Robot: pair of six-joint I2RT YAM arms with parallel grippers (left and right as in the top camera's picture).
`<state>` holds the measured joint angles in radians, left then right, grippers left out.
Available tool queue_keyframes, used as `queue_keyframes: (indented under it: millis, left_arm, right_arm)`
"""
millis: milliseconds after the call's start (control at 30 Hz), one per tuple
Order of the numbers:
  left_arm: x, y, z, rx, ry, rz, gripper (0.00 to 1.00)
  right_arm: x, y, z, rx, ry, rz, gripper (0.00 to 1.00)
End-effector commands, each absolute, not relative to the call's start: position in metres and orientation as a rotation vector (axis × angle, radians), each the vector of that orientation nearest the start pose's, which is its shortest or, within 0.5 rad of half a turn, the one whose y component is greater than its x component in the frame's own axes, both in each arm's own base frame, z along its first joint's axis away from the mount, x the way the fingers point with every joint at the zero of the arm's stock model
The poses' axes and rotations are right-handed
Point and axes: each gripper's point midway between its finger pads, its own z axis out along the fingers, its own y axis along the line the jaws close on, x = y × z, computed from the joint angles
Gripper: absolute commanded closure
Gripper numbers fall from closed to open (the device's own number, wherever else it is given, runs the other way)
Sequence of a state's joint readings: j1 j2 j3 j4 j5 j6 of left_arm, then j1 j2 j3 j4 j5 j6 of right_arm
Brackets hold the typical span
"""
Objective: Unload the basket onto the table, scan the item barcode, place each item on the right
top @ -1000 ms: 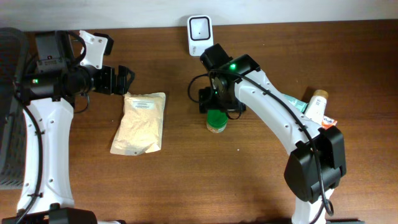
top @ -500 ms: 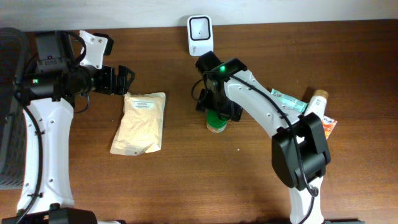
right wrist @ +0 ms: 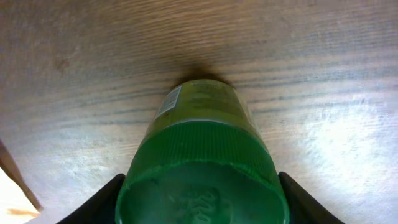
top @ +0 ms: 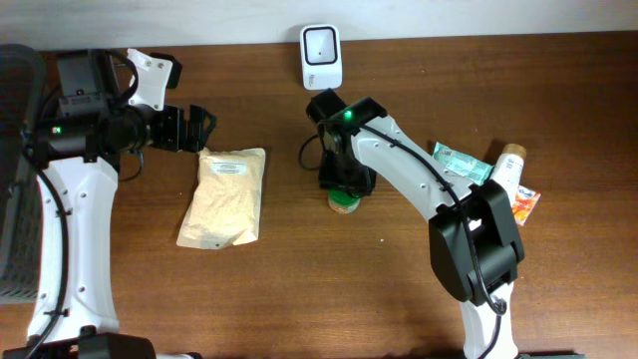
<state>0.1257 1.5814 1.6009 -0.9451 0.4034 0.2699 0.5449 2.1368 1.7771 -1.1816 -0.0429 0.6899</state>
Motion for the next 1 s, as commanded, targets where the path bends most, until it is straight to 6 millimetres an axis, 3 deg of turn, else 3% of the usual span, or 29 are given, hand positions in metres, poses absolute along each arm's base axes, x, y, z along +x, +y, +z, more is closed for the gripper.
queue_keyframes:
  millis: [0,167,300,433,567,767,900,933,967]
  left_arm:
    - [0.413,-0.013,0.256,0.349,2.396,-0.315,0.01]
    - [0.413,-0.013,0.256,0.349,2.396,-0.315,0.01]
    - [0.413,-0.013,0.256,0.349,2.396,-0.315,0.01]
    - [0.413,-0.013,0.256,0.349,2.396,-0.315,0.01]
    - [0.413,-0.013,0.256,0.349,2.396,-0.315,0.01]
    - [0.413,-0.013,0.256,0.349,2.396,-0.315,0.01]
    - [0.413,-0.013,0.256,0.349,2.396,-0.315,0.01]
    - [0.413,-0.013,0.256,0.349,2.396,-0.315,0.01]
    - [0.413,-0.013,0.256,0.349,2.396,-0.315,0.01]
  right_arm:
    - [0.357,0.220,0.055,-0.114,3.141,0.069,0.59]
    - [0.368,0.214,0.061,-0.798,3.003,0.065,0.54]
    - [0.375,0.205,0.061,-1.365,2.772,-0.032,0.53]
    - [0.375,0.205,0.061,-1.822,2.501,-0.046,0.52]
    - [0.377,0.210,0.062,-2.137,2.214,-0.033,0.50]
    - [0.374,0.229,0.063,-2.315,1.932,0.092,0.43]
    - [0.376,0.227,0.063,-2.340,1.909,0.073,0.43]
    - [0.376,0.226,0.063,-2.339,1.912,0.069,0.39]
    - [0.376,0.226,0.063,-2.314,1.944,0.071,0.18]
